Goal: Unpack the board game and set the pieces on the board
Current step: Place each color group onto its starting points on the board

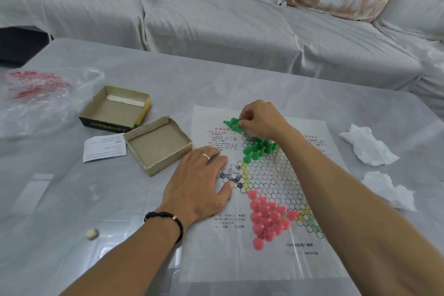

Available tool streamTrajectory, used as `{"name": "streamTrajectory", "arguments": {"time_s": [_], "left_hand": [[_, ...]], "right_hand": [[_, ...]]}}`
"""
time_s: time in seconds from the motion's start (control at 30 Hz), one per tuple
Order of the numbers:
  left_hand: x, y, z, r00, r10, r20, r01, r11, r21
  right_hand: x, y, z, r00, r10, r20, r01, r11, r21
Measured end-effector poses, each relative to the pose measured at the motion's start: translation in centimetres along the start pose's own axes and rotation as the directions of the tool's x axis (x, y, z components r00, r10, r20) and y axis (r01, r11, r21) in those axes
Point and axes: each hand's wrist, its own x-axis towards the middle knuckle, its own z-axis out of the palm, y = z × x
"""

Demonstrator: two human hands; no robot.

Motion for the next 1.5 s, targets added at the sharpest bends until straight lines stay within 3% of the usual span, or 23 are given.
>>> {"name": "streamTrajectory", "arguments": {"time_s": [0.1, 0.23, 0.4, 0.53, 0.7, 0.8, 1.13, 1.5], "left_hand": [[0.0, 0.1, -0.1, 1.000, -0.001, 0.000, 0.001, 1.000, -0.005], [0.0, 0.1, -0.1, 1.000, 0.002, 0.004, -0.002, 1.000, 0.003], [0.0, 0.2, -0.2, 1.000, 0.005, 0.003, -0.005, 1.000, 0.008], [-0.1, 0.1, -0.2, 1.000, -0.003, 0.008, 0.003, 1.000, 0.003], [0.0, 0.1, -0.2, 1.000, -0.002, 0.012, 0.002, 1.000, 0.003], [0.1, 0.1, -0.2, 1.000, -0.006, 0.007, 0.006, 1.000, -0.005], [0.1, 0.0, -0.1, 1.000, -0.004, 0.006, 0.004, 1.000, -0.001], [0.1, 0.0, -0.1, 1.000, -0.005, 0.024, 0.005, 1.000, 0.001]], "right_hand": [[-0.4, 0.1, -0.7, 0.998, 0.023, -0.064, -0.017, 0.996, 0.089], [-1.5, 0.6, -1.7, 0.985, 0.143, -0.096, -0.094, 0.915, 0.391], [-2.1, 1.1, -2.7, 0.977, 0.178, -0.117, -0.105, 0.882, 0.460], [-2.3, 1.3, -2.7, 0.985, 0.112, -0.133, -0.058, 0.934, 0.352], [-2.6, 1.0, -3.0, 1.000, 0.021, -0.017, -0.018, 0.989, 0.147], [-2.8, 0.8, -3.4, 1.000, 0.003, -0.021, 0.000, 0.990, 0.144], [-3.0, 0.0, -3.5, 0.992, -0.105, 0.067, 0.111, 0.988, -0.104], [-3.0, -0.1, -3.1, 0.983, -0.101, 0.153, 0.137, 0.960, -0.242]]}}
